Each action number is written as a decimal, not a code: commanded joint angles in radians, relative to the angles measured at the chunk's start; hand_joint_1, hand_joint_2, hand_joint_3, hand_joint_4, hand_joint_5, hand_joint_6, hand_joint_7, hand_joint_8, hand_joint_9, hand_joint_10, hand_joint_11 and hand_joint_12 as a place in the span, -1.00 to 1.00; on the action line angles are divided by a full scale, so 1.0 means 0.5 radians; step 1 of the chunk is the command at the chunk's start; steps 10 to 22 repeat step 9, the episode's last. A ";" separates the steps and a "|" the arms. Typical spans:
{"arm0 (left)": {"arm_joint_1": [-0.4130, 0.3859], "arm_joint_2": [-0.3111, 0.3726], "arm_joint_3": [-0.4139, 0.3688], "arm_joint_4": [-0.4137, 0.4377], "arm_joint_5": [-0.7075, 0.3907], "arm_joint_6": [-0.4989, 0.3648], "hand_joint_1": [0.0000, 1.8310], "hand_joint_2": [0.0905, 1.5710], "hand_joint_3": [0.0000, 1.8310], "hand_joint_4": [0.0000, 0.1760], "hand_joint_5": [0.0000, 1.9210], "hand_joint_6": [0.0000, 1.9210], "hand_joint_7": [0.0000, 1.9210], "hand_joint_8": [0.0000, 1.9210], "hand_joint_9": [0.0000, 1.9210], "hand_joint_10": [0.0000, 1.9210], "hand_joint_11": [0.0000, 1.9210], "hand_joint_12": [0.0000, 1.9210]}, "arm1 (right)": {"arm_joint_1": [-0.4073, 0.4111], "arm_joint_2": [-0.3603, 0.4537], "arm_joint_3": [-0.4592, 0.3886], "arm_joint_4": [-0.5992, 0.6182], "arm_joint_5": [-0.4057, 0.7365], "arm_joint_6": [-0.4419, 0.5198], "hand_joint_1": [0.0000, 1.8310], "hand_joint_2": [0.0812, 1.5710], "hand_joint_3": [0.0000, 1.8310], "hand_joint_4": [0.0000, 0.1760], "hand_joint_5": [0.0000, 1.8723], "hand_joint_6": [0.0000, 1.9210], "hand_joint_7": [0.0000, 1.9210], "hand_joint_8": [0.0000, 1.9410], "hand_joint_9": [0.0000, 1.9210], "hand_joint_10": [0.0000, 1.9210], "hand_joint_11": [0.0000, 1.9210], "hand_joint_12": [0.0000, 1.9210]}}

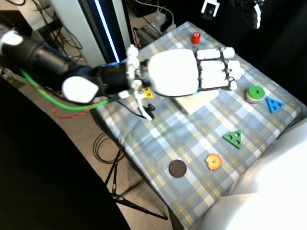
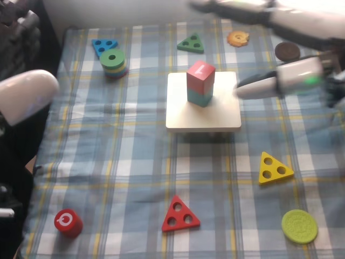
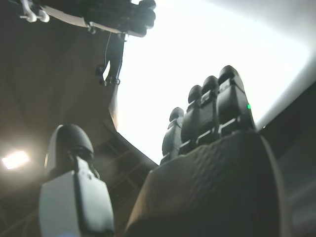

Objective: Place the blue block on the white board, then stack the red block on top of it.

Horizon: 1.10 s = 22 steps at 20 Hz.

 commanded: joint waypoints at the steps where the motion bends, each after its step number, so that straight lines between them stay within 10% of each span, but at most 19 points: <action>1: -0.014 0.012 0.013 0.021 -0.333 -0.058 -0.28 0.05 -1.00 0.99 -1.00 -1.00 -0.88 -0.98 -0.92 -0.98 -0.90 -0.94 | -0.010 0.025 -0.032 0.159 0.376 -0.019 -0.39 0.18 -1.00 1.00 -1.00 -1.00 -1.00 -1.00 -1.00 -1.00 -1.00 -1.00; 4: -0.013 0.010 0.049 0.021 -0.510 -0.166 -0.41 0.13 -1.00 0.90 -1.00 -1.00 -0.78 -1.00 -0.81 -1.00 -0.98 -0.44 | -0.314 0.174 -0.211 0.541 0.848 -0.137 -0.39 0.24 -0.98 1.00 -1.00 -1.00 -1.00 -1.00 -1.00 -1.00 -1.00 -1.00; 5: -0.013 0.011 0.054 0.022 -0.554 -0.190 -0.51 0.16 -1.00 0.45 -0.98 -1.00 -0.74 -1.00 -0.74 -1.00 -1.00 -0.21 | -0.409 0.205 -0.261 0.659 0.999 -0.177 -0.34 0.26 -0.98 0.92 -1.00 -1.00 -0.97 -0.99 -0.99 -1.00 -1.00 -1.00; 6: -0.014 0.011 0.065 0.030 -0.581 -0.241 -0.63 0.25 -0.99 -0.09 -1.00 -1.00 -0.74 -1.00 -0.73 -1.00 -1.00 -0.19 | -0.505 0.231 -0.306 0.763 1.171 -0.214 -0.31 0.38 -0.98 0.22 -0.95 -1.00 -0.86 -0.99 -0.90 -0.98 -0.97 -0.99; 8: -0.037 -0.008 0.112 0.068 -0.583 -0.376 -0.73 0.36 -0.97 -0.49 -1.00 -1.00 -0.75 -1.00 -0.70 -0.99 -0.99 -0.25 | -0.654 0.266 -0.384 0.913 1.461 -0.270 -0.26 0.46 -1.00 -0.31 -0.83 -1.00 -0.64 -0.99 -0.61 -0.97 -0.71 -0.90; 22: -0.050 -0.025 0.135 0.085 -0.583 -0.424 -0.89 0.45 -0.98 -0.35 -1.00 -1.00 -0.79 -1.00 -0.73 -1.00 -0.99 -0.33 | -0.700 0.279 -0.412 0.948 1.565 -0.295 -0.23 0.56 -0.99 -0.25 -0.91 -1.00 -0.68 -1.00 -0.62 -0.99 -0.74 -0.94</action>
